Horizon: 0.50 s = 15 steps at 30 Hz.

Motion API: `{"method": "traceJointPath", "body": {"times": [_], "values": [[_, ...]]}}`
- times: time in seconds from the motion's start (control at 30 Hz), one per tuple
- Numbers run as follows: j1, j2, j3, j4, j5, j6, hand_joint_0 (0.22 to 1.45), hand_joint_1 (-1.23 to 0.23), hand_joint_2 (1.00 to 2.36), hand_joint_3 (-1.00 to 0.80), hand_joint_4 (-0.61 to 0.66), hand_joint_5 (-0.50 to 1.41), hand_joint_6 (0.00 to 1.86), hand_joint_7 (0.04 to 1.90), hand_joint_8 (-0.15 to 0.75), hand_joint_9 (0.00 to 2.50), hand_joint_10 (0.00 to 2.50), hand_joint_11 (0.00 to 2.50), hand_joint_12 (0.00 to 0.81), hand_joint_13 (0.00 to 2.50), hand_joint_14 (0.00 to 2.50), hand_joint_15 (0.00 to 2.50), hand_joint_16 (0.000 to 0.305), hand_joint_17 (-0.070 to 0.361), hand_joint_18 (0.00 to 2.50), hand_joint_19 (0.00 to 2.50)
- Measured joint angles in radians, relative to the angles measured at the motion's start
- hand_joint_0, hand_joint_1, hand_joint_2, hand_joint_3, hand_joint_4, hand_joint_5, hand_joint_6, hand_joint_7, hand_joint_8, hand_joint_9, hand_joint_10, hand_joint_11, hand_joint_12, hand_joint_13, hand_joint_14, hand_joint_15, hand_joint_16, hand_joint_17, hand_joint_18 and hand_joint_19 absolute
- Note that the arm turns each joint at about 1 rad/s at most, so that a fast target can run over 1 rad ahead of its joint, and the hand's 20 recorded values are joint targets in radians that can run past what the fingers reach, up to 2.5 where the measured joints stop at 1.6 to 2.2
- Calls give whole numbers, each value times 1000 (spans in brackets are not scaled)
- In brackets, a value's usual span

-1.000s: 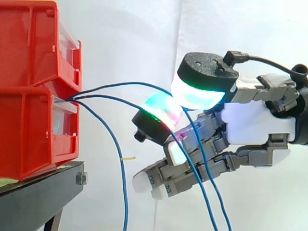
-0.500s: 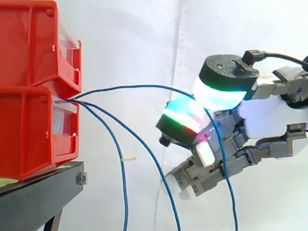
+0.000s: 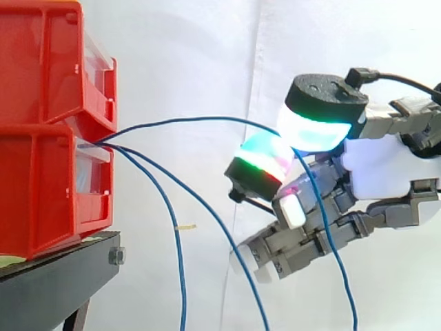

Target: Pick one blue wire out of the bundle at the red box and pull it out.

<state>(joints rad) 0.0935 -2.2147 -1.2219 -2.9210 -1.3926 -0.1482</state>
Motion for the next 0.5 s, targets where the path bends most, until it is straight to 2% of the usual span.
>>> {"method": "traceJointPath", "body": {"times": [0.13, 0.5], "values": [[0, 0, 0, 18, 0, -3, 559, -843, 1125, -7, -88, -74, 829, 1115, 265, 1035, 18, 559, 439, 498, 9, 272, 72, 161, 310, 177], [6, 0, 0, 20, 1, -16, 563, -843, 1116, -7, -89, -74, 829, 1114, 263, 1049, 18, 578, 436, 504, 9, 273, 71, 161, 312, 177]]}}
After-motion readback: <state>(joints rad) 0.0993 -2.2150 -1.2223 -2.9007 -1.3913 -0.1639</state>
